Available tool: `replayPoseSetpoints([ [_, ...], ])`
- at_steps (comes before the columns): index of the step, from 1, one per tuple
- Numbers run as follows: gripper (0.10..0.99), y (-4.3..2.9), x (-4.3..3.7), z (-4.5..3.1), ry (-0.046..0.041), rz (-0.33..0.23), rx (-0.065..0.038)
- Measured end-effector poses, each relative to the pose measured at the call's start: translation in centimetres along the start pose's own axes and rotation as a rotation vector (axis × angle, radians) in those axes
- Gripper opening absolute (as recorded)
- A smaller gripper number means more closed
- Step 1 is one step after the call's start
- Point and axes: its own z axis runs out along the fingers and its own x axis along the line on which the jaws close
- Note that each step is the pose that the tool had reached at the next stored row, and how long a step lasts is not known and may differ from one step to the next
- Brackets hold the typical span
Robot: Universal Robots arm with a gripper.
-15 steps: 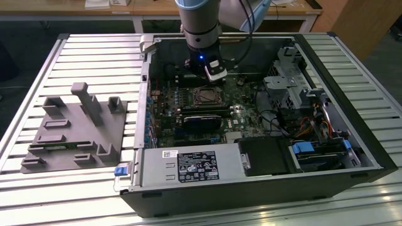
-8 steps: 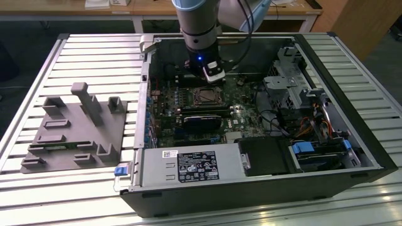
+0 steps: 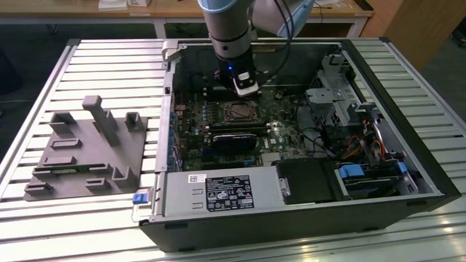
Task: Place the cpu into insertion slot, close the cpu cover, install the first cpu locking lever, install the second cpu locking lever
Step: 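Install the first cpu locking lever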
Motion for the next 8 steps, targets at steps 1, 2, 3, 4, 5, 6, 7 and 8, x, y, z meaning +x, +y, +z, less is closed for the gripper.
replayPoseSetpoints([
  [1,0.106,-0.01,0.02,0.02,-0.0016,0.006,0.001],
  [2,0.106,0.00,0.06,0.04,-0.0030,0.012,0.002],
  [3,0.106,0.07,0.31,0.06,-0.0069,0.028,0.005],
  [4,0.106,0.15,0.39,0.10,-0.0089,0.037,0.006],
  [5,0.106,0.17,0.41,0.12,-0.0094,0.039,0.006],
  [6,0.106,0.18,0.41,0.14,-0.0099,0.041,0.007],
  [7,0.106,0.17,0.41,0.15,-0.0104,0.043,0.007],
  [8,0.106,0.17,0.42,0.18,-0.0110,0.044,0.008],
])
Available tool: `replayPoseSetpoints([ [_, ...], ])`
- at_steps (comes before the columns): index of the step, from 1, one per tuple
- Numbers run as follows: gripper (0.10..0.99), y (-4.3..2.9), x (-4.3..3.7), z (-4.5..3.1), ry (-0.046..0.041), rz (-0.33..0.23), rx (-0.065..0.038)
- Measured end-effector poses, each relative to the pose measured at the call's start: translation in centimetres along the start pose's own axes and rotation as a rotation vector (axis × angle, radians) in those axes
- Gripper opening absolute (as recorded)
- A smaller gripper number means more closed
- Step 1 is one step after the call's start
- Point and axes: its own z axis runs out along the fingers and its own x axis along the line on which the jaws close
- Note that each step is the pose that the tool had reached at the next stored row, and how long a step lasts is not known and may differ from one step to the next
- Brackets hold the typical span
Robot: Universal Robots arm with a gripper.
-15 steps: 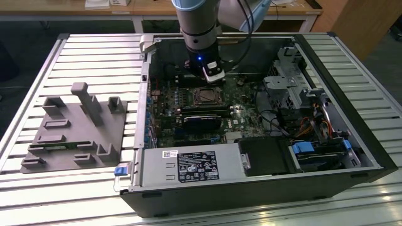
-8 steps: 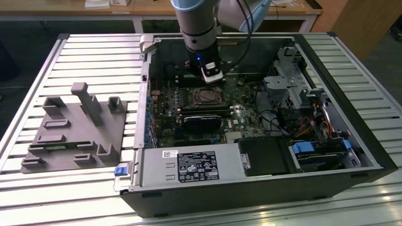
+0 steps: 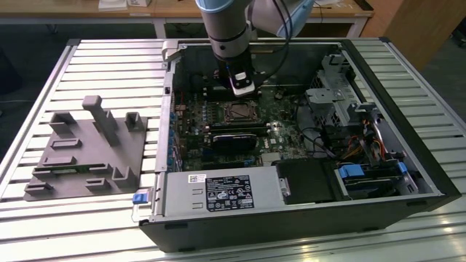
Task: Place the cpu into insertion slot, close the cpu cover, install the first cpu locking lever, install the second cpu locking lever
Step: 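Install the first cpu locking lever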
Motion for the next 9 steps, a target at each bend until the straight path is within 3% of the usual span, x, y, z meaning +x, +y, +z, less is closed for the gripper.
replayPoseSetpoints([
  [9,0.106,-0.08,0.06,0.32,-0.0128,0.005,0.016],
])
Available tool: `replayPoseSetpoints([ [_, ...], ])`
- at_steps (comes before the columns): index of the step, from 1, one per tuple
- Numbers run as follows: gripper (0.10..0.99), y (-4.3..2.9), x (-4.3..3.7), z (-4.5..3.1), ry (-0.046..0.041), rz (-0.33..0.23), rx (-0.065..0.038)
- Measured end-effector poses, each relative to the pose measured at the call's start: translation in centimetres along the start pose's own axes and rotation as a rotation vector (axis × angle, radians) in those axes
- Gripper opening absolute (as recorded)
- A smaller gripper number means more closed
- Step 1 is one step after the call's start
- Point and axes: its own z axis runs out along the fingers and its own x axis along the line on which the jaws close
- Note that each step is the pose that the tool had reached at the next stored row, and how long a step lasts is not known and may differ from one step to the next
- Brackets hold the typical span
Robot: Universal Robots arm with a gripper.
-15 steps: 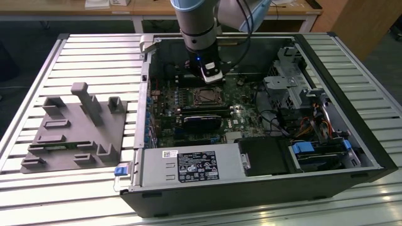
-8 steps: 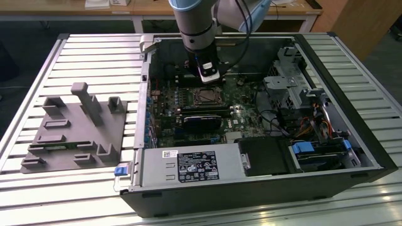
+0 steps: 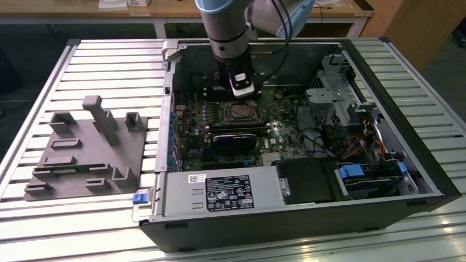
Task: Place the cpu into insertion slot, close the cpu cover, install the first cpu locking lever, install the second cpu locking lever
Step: 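Install the first cpu locking lever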
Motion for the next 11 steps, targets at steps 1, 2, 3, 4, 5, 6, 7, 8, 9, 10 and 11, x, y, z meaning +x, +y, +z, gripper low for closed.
replayPoseSetpoints([
  [1,0.106,-0.01,0.00,0.04,-0.0007,0.000,0.001],
  [2,0.106,-0.02,0.01,0.06,-0.0007,0.000,0.001],
  [3,0.106,-0.02,0.01,0.09,-0.0008,0.000,0.001],
  [4,0.106,-0.03,0.02,0.11,-0.0008,0.000,0.001],
  [5,0.106,-0.03,0.02,0.13,-0.0008,0.000,0.001],
  [6,0.106,-0.02,0.00,0.15,-0.0007,0.000,0.001],
  [7,0.106,-0.01,-0.03,0.17,-0.0006,0.001,0.000],
  [8,0.106,-0.01,-0.06,0.19,-0.0004,0.001,0.000],
  [9,0.106,0.00,-0.07,0.20,-0.0003,0.001,-0.001],
  [10,0.106,0.00,-0.07,0.21,-0.0003,0.001,-0.001],
  [11,0.106,0.01,-0.08,0.21,-0.0003,0.001,-0.001],
])
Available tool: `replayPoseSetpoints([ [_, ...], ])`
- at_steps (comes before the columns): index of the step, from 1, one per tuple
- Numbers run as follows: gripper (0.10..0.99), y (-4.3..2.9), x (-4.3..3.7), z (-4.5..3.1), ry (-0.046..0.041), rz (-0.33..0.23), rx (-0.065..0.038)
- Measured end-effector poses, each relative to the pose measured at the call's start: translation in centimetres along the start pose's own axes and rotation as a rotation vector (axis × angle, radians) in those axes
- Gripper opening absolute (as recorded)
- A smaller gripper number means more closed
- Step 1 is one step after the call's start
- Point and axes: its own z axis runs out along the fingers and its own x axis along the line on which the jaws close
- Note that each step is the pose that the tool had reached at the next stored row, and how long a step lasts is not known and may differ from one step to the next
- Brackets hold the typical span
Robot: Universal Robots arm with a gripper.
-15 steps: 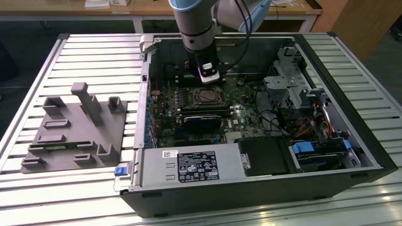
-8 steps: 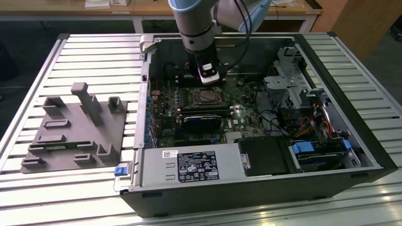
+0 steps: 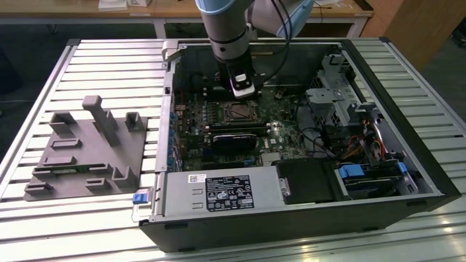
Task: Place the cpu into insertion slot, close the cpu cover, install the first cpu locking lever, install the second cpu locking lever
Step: 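Install the first cpu locking lever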
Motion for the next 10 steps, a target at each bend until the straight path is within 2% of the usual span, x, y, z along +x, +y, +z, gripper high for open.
replayPoseSetpoints([
  [3,0.106,0.04,-0.03,-0.13,0.0000,0.000,-0.001],
  [6,0.106,0.13,-0.11,-0.57,0.0001,0.000,0.000],
  [9,0.106,0.25,-0.20,-1.10,0.0002,0.000,0.000],
  [10,0.106,0.34,-0.27,-1.51,0.0002,0.000,0.000],
])
